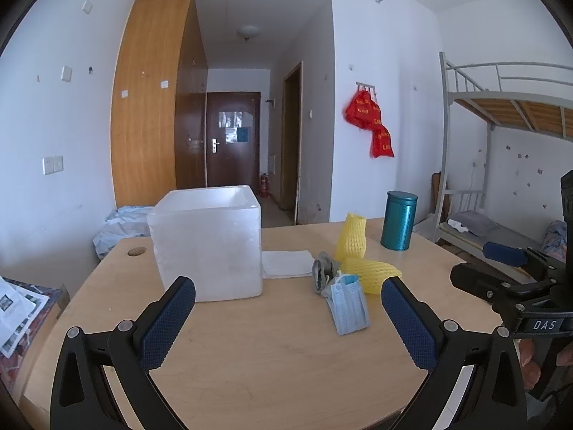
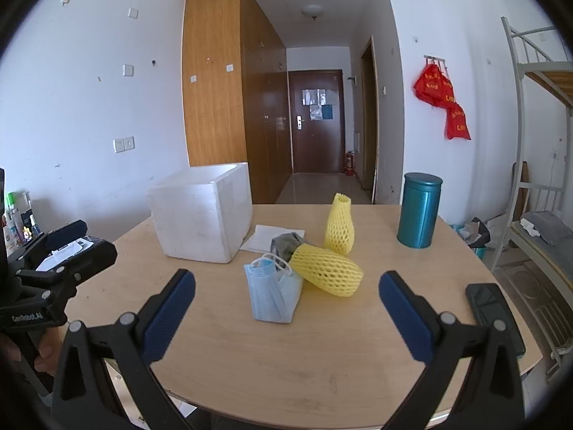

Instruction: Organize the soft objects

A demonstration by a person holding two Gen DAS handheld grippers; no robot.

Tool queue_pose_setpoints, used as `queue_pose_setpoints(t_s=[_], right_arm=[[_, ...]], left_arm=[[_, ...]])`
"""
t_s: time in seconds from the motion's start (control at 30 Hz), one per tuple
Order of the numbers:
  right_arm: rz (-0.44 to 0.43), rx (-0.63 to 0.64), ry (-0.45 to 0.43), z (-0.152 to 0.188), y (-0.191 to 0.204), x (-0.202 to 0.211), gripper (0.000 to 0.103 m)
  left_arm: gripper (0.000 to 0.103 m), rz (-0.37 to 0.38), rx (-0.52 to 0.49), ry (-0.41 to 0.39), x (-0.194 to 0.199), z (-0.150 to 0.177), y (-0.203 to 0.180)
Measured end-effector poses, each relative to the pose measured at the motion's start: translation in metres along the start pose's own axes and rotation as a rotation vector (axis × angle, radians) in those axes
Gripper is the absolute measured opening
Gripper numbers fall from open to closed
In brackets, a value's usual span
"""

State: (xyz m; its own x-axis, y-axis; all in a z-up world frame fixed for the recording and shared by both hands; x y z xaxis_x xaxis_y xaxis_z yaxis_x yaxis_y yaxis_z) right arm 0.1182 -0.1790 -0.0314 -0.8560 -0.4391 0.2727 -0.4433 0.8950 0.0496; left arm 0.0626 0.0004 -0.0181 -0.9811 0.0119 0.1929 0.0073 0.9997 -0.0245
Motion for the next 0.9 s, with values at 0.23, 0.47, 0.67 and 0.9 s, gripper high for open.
queue_pose_setpoints(t_s=[0.23,0.47,0.67,0.9], right_arm=[[0.005,0.003,-0.002,-0.0001,0.0,0.0008,0.103],[0.001,0.002,0.0,-0.0002,0.0004,-0.0002,0.103],[0.001,0.004,-0.002,-0.0005,0.001,-0.0001,0.103],[-0.005,0.007,-0.002,0.0006,0.0011,-0.0012,0.103]], left_arm=[[0.103,-0.002,0.002,0.003,0.0006,0.0005,0.0004],[0.103,-0.003,0.0,0.002,-0.0002,0.0001,-0.0001],[0.103,-0.002,0.002,0.003,-0.001,0.0004,0.0004],[0.103,0.005,0.0,0.008,-0.0035,0.0007,-0.0018]])
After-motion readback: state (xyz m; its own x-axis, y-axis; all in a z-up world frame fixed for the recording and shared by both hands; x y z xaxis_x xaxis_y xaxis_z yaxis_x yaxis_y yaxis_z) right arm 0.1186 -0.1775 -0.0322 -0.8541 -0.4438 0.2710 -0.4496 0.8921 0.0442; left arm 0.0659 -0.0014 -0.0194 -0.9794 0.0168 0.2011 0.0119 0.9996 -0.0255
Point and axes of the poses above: each gripper's, at about its wrist camera, not at the fingertips, and x roughly against the way its jaws point, y to its left, z to its underside, the point moved 7 cm from there along -x, roughly the way its jaws point, and after that the axes turned 6 degrees about -y, right-handed, at the moved point
